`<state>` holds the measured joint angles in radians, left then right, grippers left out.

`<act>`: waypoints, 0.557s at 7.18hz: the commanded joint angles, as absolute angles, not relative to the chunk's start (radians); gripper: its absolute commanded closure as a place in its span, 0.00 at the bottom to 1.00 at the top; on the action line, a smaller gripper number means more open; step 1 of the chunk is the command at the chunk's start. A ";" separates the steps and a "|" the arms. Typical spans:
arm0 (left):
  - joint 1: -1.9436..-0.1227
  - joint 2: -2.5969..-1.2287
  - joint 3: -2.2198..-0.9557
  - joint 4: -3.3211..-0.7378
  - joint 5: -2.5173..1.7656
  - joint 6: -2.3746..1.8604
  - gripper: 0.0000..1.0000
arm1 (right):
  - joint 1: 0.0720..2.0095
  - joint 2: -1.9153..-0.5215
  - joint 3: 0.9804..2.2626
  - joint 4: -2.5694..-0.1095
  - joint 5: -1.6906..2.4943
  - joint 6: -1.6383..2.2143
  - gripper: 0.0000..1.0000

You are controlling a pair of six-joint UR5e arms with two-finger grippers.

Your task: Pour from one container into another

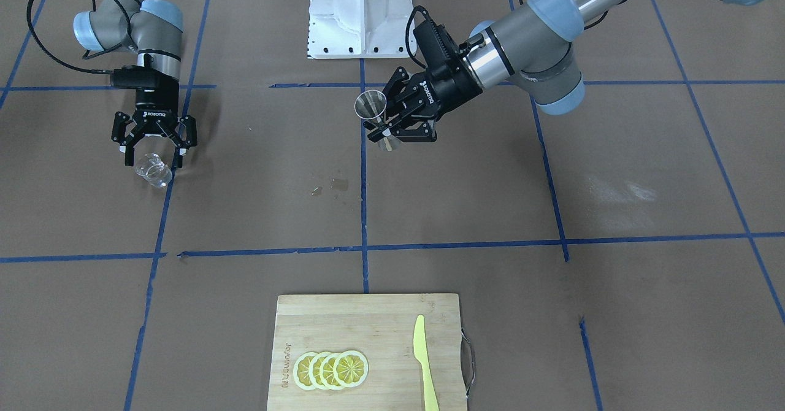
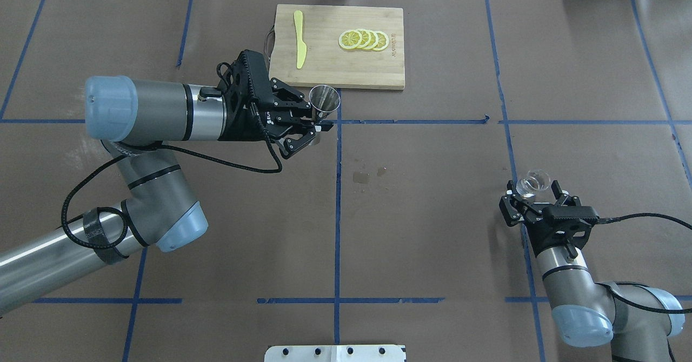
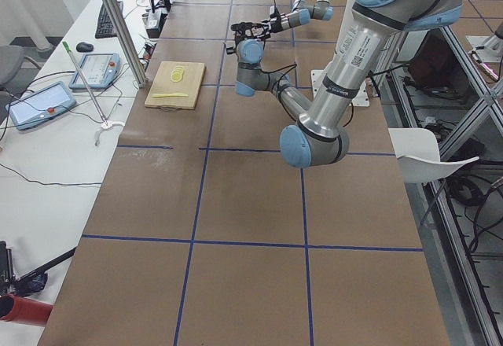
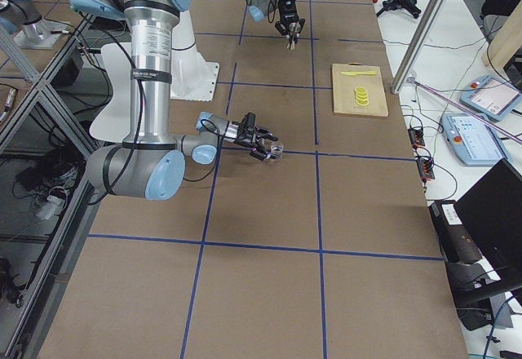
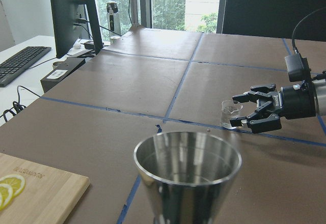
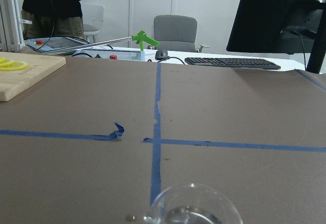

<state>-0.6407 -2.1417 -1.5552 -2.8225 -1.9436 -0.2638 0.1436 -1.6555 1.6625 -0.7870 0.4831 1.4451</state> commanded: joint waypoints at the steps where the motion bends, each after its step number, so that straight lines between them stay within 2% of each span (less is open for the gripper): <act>1: -0.643 -2.141 -1.554 -2.823 -1.944 -0.264 1.00 | 0.147 -1.654 1.657 -0.787 0.485 1.445 0.32; 2: -0.643 -2.141 -1.555 -2.823 -1.944 -0.264 1.00 | 0.147 -1.655 1.655 -0.787 0.485 1.445 0.43; 4: -0.643 -2.141 -1.555 -2.823 -1.944 -0.262 1.00 | 0.149 -1.657 1.655 -0.787 0.483 1.445 0.40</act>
